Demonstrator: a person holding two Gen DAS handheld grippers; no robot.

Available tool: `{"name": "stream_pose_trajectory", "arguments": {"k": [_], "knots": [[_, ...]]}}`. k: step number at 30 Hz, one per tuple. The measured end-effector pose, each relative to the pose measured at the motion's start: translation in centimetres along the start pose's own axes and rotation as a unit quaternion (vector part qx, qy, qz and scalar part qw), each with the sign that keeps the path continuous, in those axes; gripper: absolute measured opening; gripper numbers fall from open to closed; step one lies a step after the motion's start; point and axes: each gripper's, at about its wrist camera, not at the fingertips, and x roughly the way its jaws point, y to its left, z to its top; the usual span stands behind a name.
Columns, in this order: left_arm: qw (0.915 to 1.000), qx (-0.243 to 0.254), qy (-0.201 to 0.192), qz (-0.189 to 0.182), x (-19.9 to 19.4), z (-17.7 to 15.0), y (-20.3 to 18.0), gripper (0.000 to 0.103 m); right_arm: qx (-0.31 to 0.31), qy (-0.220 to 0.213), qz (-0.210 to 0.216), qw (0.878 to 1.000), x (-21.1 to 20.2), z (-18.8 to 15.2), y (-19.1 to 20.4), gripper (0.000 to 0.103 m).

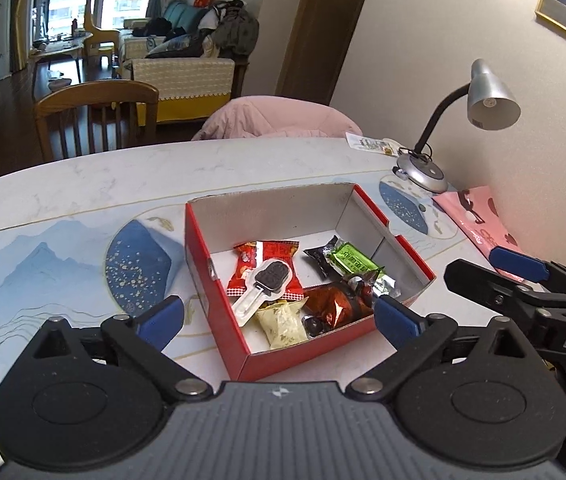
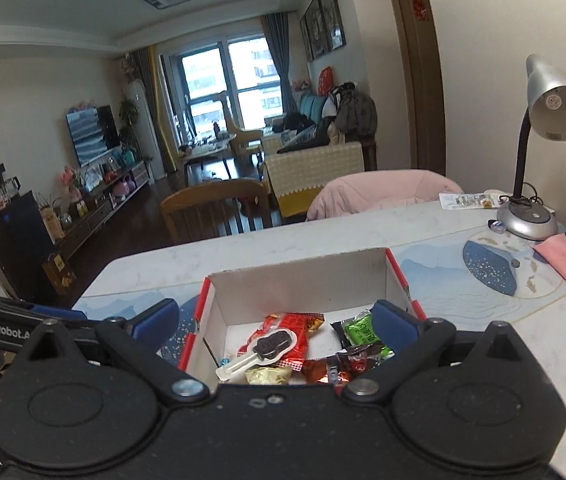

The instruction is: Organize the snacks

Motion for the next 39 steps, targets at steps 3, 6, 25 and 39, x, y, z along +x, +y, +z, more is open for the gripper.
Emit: {"name": "stream_pose_trajectory", "arguments": {"k": [3,6,25,39], "knots": [[0.9999,0.008,-0.008,0.009,-0.7,-0.4,-0.3,0.102,0.002,-0.015,0.004,1.0,-0.7,-0.6,0.6,0.103],[0.9997,0.011,-0.02,0.009,-1.4,-0.8,-0.6,0.102,-0.002,-0.023,-0.009,1.0,-1.2,-1.3,1.1,0.103],[0.9992,-0.015,-0.024,0.028,-2.1,-2.1,-0.7,0.102,0.017,-0.021,-0.03,0.999,-1.5,-2.0,0.7,0.103],[0.9992,-0.002,-0.027,0.028,-2.1,-2.3,-1.4,0.102,0.019,-0.019,-0.038,0.999,-1.4,-2.2,0.8,0.103]]}}
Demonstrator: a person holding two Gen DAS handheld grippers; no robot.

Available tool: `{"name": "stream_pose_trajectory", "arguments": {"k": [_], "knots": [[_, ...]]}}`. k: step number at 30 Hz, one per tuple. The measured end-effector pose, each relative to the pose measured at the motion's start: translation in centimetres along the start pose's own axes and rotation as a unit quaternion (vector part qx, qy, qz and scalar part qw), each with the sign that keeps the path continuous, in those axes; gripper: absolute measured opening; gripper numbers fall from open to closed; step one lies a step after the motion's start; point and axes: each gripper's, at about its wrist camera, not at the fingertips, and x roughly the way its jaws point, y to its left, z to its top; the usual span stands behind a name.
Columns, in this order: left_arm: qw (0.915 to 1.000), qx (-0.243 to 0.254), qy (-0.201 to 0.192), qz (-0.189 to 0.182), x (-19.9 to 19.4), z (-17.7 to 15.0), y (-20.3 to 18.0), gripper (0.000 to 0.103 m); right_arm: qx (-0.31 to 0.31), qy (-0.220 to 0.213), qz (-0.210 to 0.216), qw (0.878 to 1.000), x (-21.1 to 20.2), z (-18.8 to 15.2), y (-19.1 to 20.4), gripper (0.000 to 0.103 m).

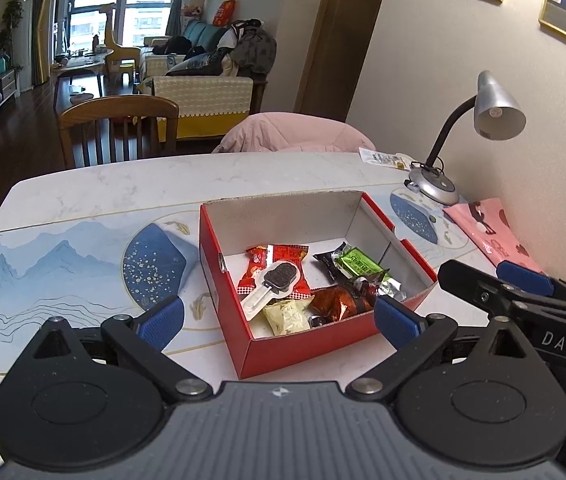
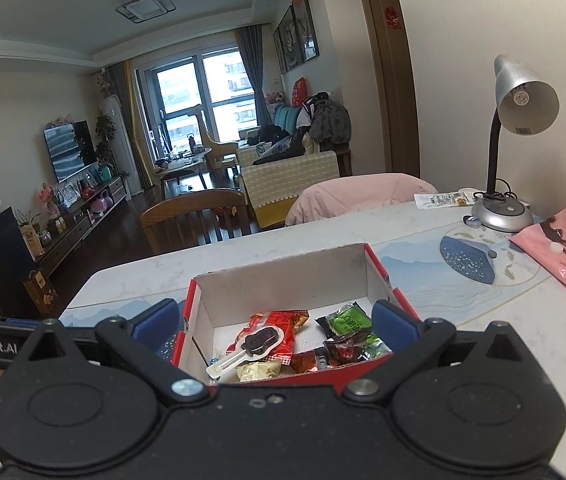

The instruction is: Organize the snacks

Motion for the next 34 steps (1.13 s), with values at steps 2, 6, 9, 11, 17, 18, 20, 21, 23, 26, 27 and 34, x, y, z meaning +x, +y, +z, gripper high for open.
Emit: {"name": "stream_pose_trajectory", "arguments": {"k": [2,6,9,11,17,18,20,21,23,26,27,34], "knots": [[1.0,0.001,-0.001,-0.001,0.0,-0.03,-0.05,0.102,0.002,0.002,0.001,1.0,0.05,-0.02,0.02,0.103],[1.0,0.004,-0.003,0.001,0.05,0.03,-0.09,0.102,0.001,0.007,0.003,1.0,0.32,0.25,-0.26,0.103],[1.0,0.005,-0.003,0.002,0.08,0.07,-0.14,0.102,-0.001,0.005,0.003,1.0,0.27,0.34,-0.37,0.103],[1.0,0.007,-0.003,0.005,0.15,0.08,-0.22,0.102,-0.001,0.006,0.002,1.0,0.27,0.36,-0.47,0.103],[0.9999,0.007,0.006,0.007,0.54,0.09,-0.18,0.102,0.0,0.007,0.001,1.0,0.27,0.47,-0.61,0.103],[0.9999,0.006,0.007,0.007,0.56,0.05,-0.17,0.102,0.0,0.007,0.002,1.0,0.26,0.47,-0.6,0.103],[0.9999,0.006,0.008,0.008,0.6,0.02,-0.13,0.102,0.001,0.009,0.001,1.0,0.3,0.51,-0.62,0.103],[0.9999,0.006,0.009,0.007,0.65,0.02,-0.11,0.102,0.0,0.01,0.002,1.0,0.3,0.55,-0.66,0.103],[0.9999,0.006,0.011,0.007,0.69,-0.07,-0.06,0.102,-0.001,0.011,0.003,1.0,0.37,0.65,-0.76,0.103],[0.9999,0.003,0.016,0.005,0.79,-0.17,0.15,0.102,-0.002,0.013,0.005,1.0,0.43,0.65,-0.77,0.103],[0.9999,0.002,0.016,0.005,0.77,-0.24,0.15,0.102,-0.002,0.014,0.005,1.0,0.46,0.65,-0.77,0.103],[0.9998,-0.002,0.019,0.007,0.5,-0.43,0.61,0.102,-0.003,0.017,0.011,1.0,0.57,0.42,-0.49,0.103]]}}
